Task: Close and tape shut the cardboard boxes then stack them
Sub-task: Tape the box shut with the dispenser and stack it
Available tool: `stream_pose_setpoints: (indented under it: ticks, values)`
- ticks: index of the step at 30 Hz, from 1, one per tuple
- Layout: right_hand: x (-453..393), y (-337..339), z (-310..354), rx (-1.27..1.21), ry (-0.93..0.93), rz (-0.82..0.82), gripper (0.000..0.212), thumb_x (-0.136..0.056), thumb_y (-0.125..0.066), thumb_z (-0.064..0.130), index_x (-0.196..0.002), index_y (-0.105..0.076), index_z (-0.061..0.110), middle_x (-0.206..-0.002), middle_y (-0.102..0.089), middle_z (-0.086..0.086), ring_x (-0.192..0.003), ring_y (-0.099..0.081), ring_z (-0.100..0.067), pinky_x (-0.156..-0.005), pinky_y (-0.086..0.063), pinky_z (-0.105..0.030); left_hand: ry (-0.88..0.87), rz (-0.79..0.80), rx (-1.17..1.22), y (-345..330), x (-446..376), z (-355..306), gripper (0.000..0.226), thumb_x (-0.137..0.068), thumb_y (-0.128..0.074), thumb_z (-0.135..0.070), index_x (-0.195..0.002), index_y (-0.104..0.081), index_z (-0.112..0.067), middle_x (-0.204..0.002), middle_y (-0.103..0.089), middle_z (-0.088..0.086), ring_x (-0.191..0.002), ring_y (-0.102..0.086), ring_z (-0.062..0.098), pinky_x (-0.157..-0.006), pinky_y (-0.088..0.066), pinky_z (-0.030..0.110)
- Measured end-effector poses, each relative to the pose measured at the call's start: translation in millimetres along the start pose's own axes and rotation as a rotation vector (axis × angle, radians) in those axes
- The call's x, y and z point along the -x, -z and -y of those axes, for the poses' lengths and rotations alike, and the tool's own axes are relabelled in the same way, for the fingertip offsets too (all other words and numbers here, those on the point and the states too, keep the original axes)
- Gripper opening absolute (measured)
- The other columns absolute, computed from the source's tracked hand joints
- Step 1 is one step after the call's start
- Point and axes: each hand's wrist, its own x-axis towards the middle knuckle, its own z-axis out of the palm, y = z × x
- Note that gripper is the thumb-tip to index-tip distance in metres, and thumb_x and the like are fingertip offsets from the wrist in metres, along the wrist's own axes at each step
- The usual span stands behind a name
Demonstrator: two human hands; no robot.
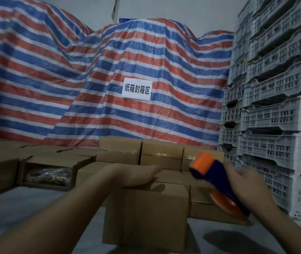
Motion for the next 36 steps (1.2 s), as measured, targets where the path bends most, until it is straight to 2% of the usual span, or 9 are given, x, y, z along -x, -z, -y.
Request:
stream_pose_setpoints:
  ticks: [3,7,14,21,26,30,32,34,36]
  values:
    - [-31,-3,45,-0.428,-0.131,0.163,0.055,-0.098,-0.050,0.055,-0.071,-0.070,0.012,-0.047,-0.060,-0.001,-0.040,-0.056,-0.011,-0.048,-0.045,-0.026,-0.032,-0.023,0.274,7,-6,12,0.055,-0.101,-0.027,-0.057,-0.135,-0.055,-0.026,-0.135,-0.057,-0.004,-0.124,-0.051,0.013,-0.114,-0.030,0.040]
    - [-52,-30,98,-0.768,-0.192,0.532,0.034,-0.098,-0.056,0.042,-0.088,-0.070,0.013,-0.065,-0.067,-0.005,-0.054,-0.063,-0.017,-0.055,-0.054,-0.027,-0.103,-0.123,0.587,11,-4,22,0.065,-0.101,-0.022,-0.059,-0.122,-0.064,-0.014,-0.128,-0.064,0.005,-0.119,-0.057,0.016,-0.110,-0.036,0.039]
    - [-53,-62,120,-0.702,-0.163,0.745,0.036,-0.099,-0.057,0.039,-0.081,-0.071,0.011,-0.066,-0.070,-0.006,-0.050,-0.066,-0.015,-0.049,-0.054,-0.022,-0.086,-0.184,0.908,15,-1,29,0.094,-0.097,-0.006,-0.067,-0.115,-0.066,0.002,-0.119,-0.069,0.016,-0.113,-0.063,0.023,-0.115,-0.025,0.042]
    - [-47,-57,142,-0.523,-0.081,0.816,0.033,-0.104,-0.048,0.035,-0.095,-0.066,0.008,-0.064,-0.067,-0.005,-0.048,-0.062,-0.012,-0.050,-0.052,-0.021,-0.077,-0.199,1.075,15,2,27,0.073,-0.100,-0.024,-0.059,-0.107,-0.068,-0.002,-0.107,-0.074,0.012,-0.098,-0.070,0.017,-0.110,-0.026,0.040]
    - [-48,-60,150,-0.394,-0.054,0.776,0.038,-0.106,-0.044,0.038,-0.112,-0.064,0.006,-0.075,-0.068,-0.007,-0.054,-0.062,-0.012,-0.062,-0.050,-0.026,-0.039,-0.260,1.169,15,4,27,0.058,-0.099,-0.042,-0.052,-0.113,-0.065,-0.002,-0.105,-0.074,0.013,-0.105,-0.068,0.021,-0.119,-0.016,0.047]
    - [-50,-61,150,-0.386,-0.053,0.805,0.037,-0.106,-0.043,0.039,-0.104,-0.065,0.009,-0.073,-0.069,-0.006,-0.055,-0.062,-0.012,-0.064,-0.051,-0.026,-0.062,-0.236,1.293,17,7,30,0.050,-0.099,-0.044,-0.044,-0.117,-0.065,-0.002,-0.111,-0.072,0.013,-0.109,-0.066,0.022,-0.119,-0.013,0.046]
    - [-50,-63,150,-0.343,-0.032,0.795,0.038,-0.105,-0.042,0.040,-0.103,-0.065,0.011,-0.074,-0.069,-0.006,-0.056,-0.062,-0.012,-0.067,-0.051,-0.028,-0.066,-0.238,1.351,17,7,30,0.040,-0.098,-0.051,-0.037,-0.115,-0.066,-0.004,-0.113,-0.072,0.012,-0.109,-0.066,0.022,-0.115,-0.024,0.042]
    - [-52,-65,151,-0.304,-0.006,0.785,0.039,-0.105,-0.041,0.041,-0.105,-0.065,0.011,-0.081,-0.069,-0.009,-0.063,-0.062,-0.015,-0.076,-0.051,-0.033,-0.060,-0.270,1.378,17,7,30,0.031,-0.094,-0.059,-0.031,-0.110,-0.067,-0.005,-0.108,-0.073,0.010,-0.104,-0.068,0.020,-0.096,-0.041,0.034]
    - [-52,-66,152,-0.289,0.014,0.782,0.039,-0.105,-0.040,0.042,-0.105,-0.065,0.012,-0.082,-0.070,-0.009,-0.064,-0.062,-0.015,-0.078,-0.051,-0.033,-0.040,-0.305,1.364,18,7,31,0.026,-0.090,-0.064,-0.027,-0.106,-0.068,-0.006,-0.102,-0.073,0.008,-0.095,-0.070,0.019,-0.090,-0.039,0.032]
